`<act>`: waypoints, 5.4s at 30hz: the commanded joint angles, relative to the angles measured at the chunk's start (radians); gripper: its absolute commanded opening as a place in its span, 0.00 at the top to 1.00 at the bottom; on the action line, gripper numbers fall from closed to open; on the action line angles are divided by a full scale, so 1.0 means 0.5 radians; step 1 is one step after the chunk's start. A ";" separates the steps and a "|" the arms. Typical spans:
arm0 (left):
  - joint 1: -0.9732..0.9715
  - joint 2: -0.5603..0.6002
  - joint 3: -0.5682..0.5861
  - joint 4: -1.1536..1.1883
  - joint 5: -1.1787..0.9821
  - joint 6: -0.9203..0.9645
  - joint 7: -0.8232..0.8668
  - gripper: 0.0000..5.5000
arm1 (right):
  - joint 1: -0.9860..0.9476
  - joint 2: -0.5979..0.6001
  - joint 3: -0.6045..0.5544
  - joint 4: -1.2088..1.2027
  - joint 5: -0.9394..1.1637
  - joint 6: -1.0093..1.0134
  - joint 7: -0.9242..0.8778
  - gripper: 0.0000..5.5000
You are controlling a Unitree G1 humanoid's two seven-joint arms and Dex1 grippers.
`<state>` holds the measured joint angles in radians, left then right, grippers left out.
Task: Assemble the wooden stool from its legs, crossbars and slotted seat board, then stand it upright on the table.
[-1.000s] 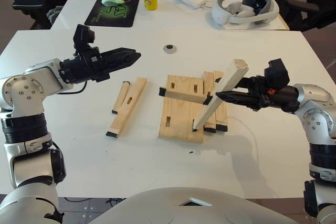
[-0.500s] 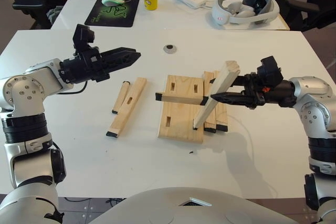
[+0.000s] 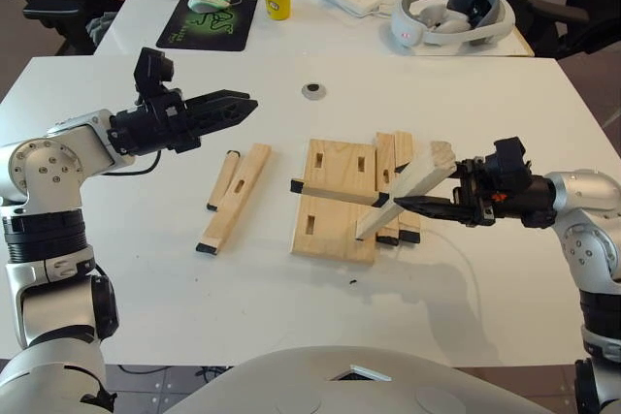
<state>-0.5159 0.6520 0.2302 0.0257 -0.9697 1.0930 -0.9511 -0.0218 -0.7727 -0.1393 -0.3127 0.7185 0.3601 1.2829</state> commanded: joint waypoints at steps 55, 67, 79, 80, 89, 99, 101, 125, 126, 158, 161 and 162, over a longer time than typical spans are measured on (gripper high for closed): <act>1.190 -0.624 -0.989 -0.168 1.649 -2.269 0.378 1.00 | -0.159 -0.237 0.552 0.445 -0.302 -0.022 -0.237 0.63; 1.052 -0.798 -1.242 -0.045 1.817 -1.879 0.520 1.00 | -0.357 -0.219 0.668 0.558 -0.327 -0.037 -0.169 0.63; 1.048 -0.800 -1.277 0.052 1.973 -1.650 0.773 1.00 | -0.432 -0.161 0.703 0.631 -0.367 -0.075 -0.188 0.63; 1.038 -0.811 -1.273 0.055 1.970 -1.617 0.796 1.00 | -0.439 -0.152 0.701 0.634 -0.367 -0.080 -0.190 0.63; 1.051 -0.815 -1.297 0.053 1.967 -1.482 0.867 1.00 | -0.459 -0.031 0.458 0.587 -0.275 -0.108 -0.254 0.42; 1.053 -0.802 -1.291 0.057 1.952 -1.456 0.896 1.00 | -0.393 -0.043 -0.057 0.466 0.000 0.209 -0.399 0.22; 1.061 -0.801 -1.288 0.051 1.945 -1.455 0.897 1.00 | -0.380 -0.043 -0.173 0.393 0.135 0.342 -0.444 0.26; 1.052 -0.882 -1.276 0.068 1.929 -1.388 0.931 1.00 | -0.736 0.661 -0.077 -0.149 0.910 0.650 -1.419 0.90; 1.050 -0.882 -1.277 0.065 1.931 -1.382 0.931 1.00 | -0.750 0.664 -0.078 -0.149 0.894 0.641 -1.419 0.92; 1.087 -0.851 -1.307 -0.048 1.912 -1.226 0.917 1.00 | -1.164 0.649 -0.134 -0.110 0.590 0.332 -1.676 1.00; 1.106 -0.853 -1.307 -0.056 1.910 -1.221 0.924 1.00 | -1.318 0.628 -0.285 -0.126 0.851 0.381 -1.731 1.00; 1.111 -0.853 -1.305 -0.057 1.909 -1.221 0.928 1.00 | -1.350 0.622 -0.321 -0.124 0.924 0.397 -1.750 1.00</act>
<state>-0.0396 0.1878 -0.4062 -0.0767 -0.0403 0.3731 -0.4976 -0.6568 -0.4533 -0.2569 -0.3672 1.0984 0.5338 0.4330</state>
